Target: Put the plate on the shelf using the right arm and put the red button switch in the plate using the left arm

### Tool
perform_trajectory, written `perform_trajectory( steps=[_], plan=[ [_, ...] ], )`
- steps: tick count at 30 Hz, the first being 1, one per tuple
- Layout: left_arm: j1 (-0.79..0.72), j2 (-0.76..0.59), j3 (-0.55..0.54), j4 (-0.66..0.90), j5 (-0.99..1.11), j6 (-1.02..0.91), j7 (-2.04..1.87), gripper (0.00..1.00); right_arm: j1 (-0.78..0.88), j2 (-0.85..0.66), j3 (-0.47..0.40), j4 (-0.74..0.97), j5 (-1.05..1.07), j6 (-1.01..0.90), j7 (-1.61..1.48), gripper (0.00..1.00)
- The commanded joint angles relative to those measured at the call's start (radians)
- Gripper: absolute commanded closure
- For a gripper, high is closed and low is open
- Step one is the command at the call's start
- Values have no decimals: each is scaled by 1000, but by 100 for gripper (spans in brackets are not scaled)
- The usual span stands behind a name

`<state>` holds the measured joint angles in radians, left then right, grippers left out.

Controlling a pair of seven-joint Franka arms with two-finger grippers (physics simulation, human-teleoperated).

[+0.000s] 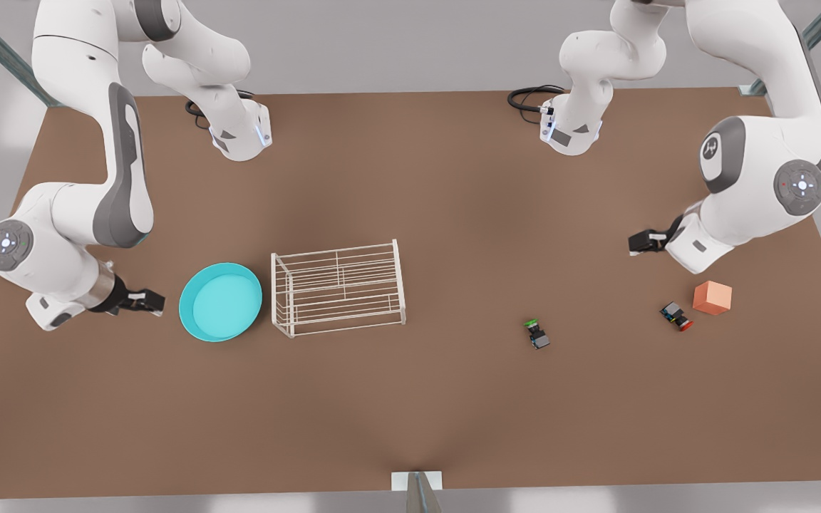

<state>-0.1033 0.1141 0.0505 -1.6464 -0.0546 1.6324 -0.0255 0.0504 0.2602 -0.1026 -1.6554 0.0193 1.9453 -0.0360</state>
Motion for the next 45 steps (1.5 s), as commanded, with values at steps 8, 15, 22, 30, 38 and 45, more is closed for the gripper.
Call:
perform_trajectory(
  steps=[8, 15, 22, 30, 38, 45],
  plan=[
    [-3, 22, 2, -1, -8, 64, -7, 0, 2, 1, 3, 8, 8, -88, -130, 0],
    [-1, 29, 5, -1, -4, 64, -13, 0, -24, 114, 1, -38, 39, -19, -208, 0],
    [-1, 29, 5, -1, -2, 63, -10, 0, -72, 194, 1, -73, 125, 11, -237, 0],
    [25, 25, 17, 42, -5, 57, 70, 0, -130, 267, 3, -87, 202, 14, -375, 0],
    [23, 27, 12, 42, -2, 57, 73, 0, -138, 290, 3, -176, 203, 192, -420, 0],
    [23, 27, 12, 40, -2, 57, 70, 0, -153, 317, -3, -195, 192, 264, -447, 0]
  ],
)
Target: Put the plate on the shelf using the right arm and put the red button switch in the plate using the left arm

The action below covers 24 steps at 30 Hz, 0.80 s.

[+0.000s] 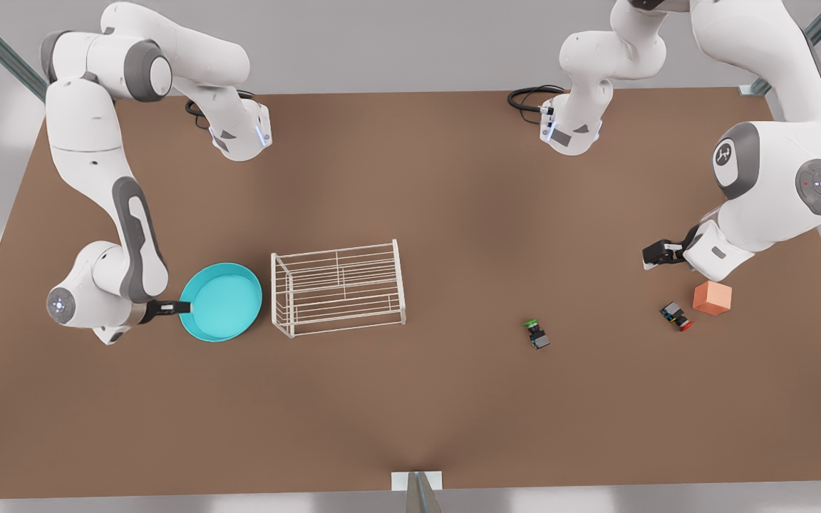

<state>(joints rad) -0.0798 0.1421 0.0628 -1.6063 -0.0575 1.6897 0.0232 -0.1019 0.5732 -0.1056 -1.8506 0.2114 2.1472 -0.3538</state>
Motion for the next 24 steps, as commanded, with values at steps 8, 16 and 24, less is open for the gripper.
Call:
perform_trajectory(
  steps=[8, 16, 24],
  plan=[
    [-2, -1, -3, 0, 44, -1, 24, 0, 16, 13, 6, -21, 36, 63, -113, 9],
    [-8, -3, -6, -4, 44, -15, 23, 0, 21, 19, 6, -22, 46, 65, -128, 24],
    [-8, -1, -6, -6, 44, -16, 18, 0, 13, 24, 6, -21, 49, 62, -140, 40]
  ],
)
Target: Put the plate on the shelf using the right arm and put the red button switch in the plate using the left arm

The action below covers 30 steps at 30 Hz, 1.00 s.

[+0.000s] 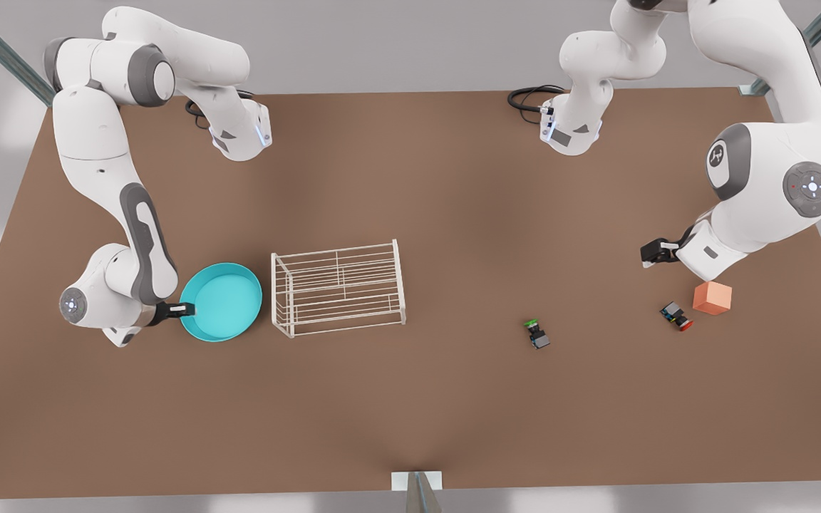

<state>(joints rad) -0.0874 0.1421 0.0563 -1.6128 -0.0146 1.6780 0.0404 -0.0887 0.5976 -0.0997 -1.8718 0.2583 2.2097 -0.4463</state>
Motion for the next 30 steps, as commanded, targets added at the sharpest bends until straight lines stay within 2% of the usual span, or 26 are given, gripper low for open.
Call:
perform_trajectory(
  steps=[1, 4, 13, 21, 30],
  plan=[
    [-2, -1, -1, 1, 1, -3, 1, 0, 0, -1, 0, 0, 4, -2, -48, 46],
    [0, -1, 0, 2, 2, -4, 1, 0, 3, 4, 0, 0, 21, -4, -57, 56],
    [0, -10, 7, 10, 2, -1, -20, 0, 1, 2, 2, 0, 21, -11, -94, 74],
    [-26, 85, 0, 63, -1, 104, -11, 0, 1, -35, 0, 8, 21, -99, -107, 81],
    [-17, 47, 13, 83, -10, -24, -22, 0, -8, -122, -9, 13, 21, -209, -164, 86]
  ],
)
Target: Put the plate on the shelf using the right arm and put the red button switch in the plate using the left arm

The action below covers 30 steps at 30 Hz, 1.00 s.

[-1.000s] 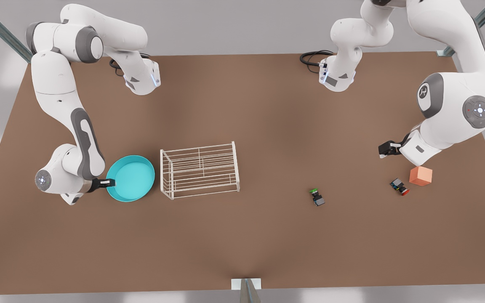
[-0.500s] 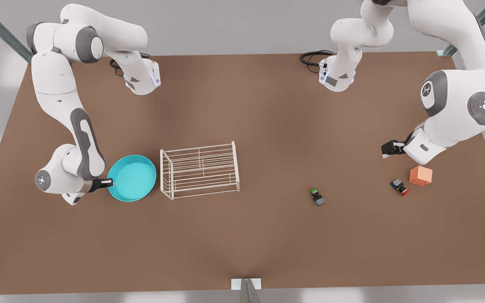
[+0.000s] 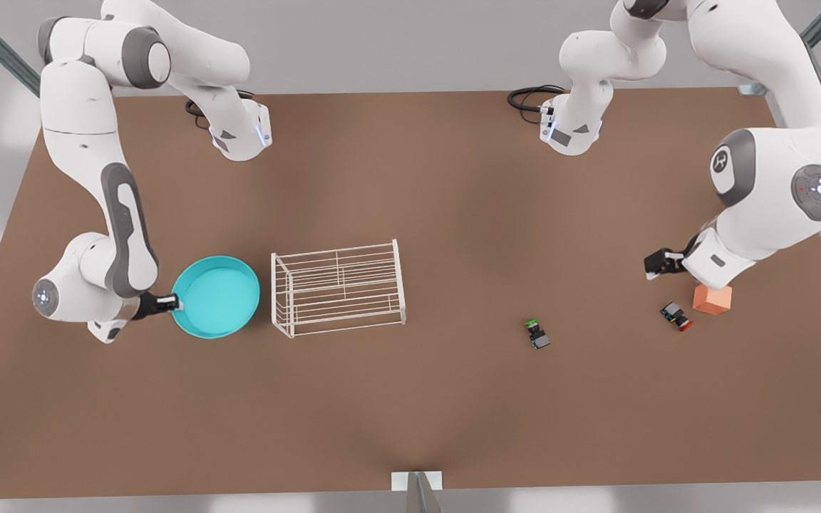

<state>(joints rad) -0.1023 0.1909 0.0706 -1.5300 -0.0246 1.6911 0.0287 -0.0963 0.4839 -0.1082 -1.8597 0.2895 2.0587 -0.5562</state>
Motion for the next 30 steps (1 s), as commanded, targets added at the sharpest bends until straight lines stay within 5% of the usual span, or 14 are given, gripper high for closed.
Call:
perform_trajectory(
  steps=[1, 10, 20, 24, 30],
  plan=[
    [-2, -2, 0, 1, 0, -37, -10, 0, 0, -25, -1, 7, -9, -86, -54, 86],
    [1, -10, 25, 1, -1, -63, -6, 0, 23, -168, 15, 39, 28, -304, -39, 87],
    [24, -33, -11, 1, 20, -183, 73, 0, 29, -215, 222, 102, 59, -356, 143, 87],
    [29, -107, -8, -22, 34, -367, 31, 0, 119, -180, 228, 175, 59, -344, 263, 87],
    [12, 4, -54, -30, -6, -65, 25, 0, 190, -97, 229, 240, 48, -318, 384, 87]
  ],
)
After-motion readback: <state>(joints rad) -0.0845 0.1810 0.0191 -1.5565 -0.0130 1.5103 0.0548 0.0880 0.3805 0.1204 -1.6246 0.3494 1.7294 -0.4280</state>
